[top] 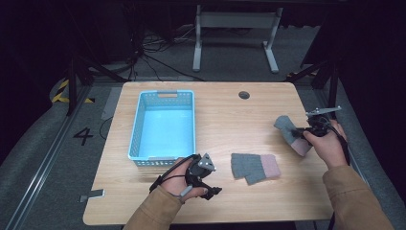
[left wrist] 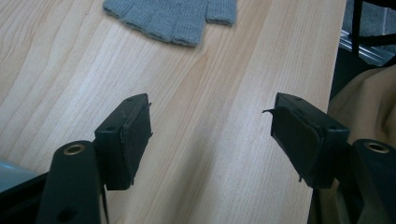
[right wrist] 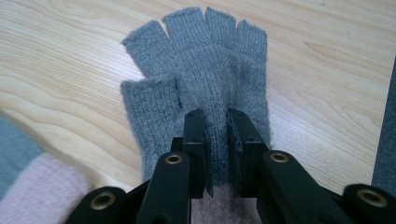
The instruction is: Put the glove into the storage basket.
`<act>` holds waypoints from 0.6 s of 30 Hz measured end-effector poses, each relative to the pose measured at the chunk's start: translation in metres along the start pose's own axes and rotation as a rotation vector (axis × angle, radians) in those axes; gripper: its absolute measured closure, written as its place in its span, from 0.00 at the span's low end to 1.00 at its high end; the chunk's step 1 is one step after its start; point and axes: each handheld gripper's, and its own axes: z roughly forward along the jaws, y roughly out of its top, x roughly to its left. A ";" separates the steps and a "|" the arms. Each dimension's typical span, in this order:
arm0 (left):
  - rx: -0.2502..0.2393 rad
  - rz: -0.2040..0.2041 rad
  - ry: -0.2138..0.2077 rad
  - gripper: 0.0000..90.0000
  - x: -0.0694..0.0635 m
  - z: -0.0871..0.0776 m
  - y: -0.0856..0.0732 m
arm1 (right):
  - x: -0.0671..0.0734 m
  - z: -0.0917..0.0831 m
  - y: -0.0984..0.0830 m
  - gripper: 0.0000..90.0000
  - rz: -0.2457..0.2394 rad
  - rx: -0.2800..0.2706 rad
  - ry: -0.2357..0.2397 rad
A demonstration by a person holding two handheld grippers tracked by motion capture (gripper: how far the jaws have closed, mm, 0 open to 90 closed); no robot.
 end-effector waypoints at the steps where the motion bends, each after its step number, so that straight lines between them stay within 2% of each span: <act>1: 0.000 -0.001 0.002 0.33 0.000 0.000 0.000 | 0.002 -0.003 0.001 0.88 -0.005 -0.002 0.006; 6: -0.001 0.001 0.001 0.33 0.000 0.000 0.000 | 0.010 -0.014 0.005 0.88 -0.044 -0.015 0.023; 12: 0.000 0.005 0.002 0.33 0.000 -0.001 0.000 | 0.028 -0.030 0.008 0.88 -0.125 -0.027 0.058; 16: 0.003 0.008 0.002 0.33 0.000 -0.001 0.000 | 0.034 -0.034 0.008 0.88 -0.144 -0.032 0.073; 18: 0.004 0.008 0.000 0.33 0.000 0.000 0.001 | 0.041 -0.039 0.008 0.88 -0.174 -0.037 0.097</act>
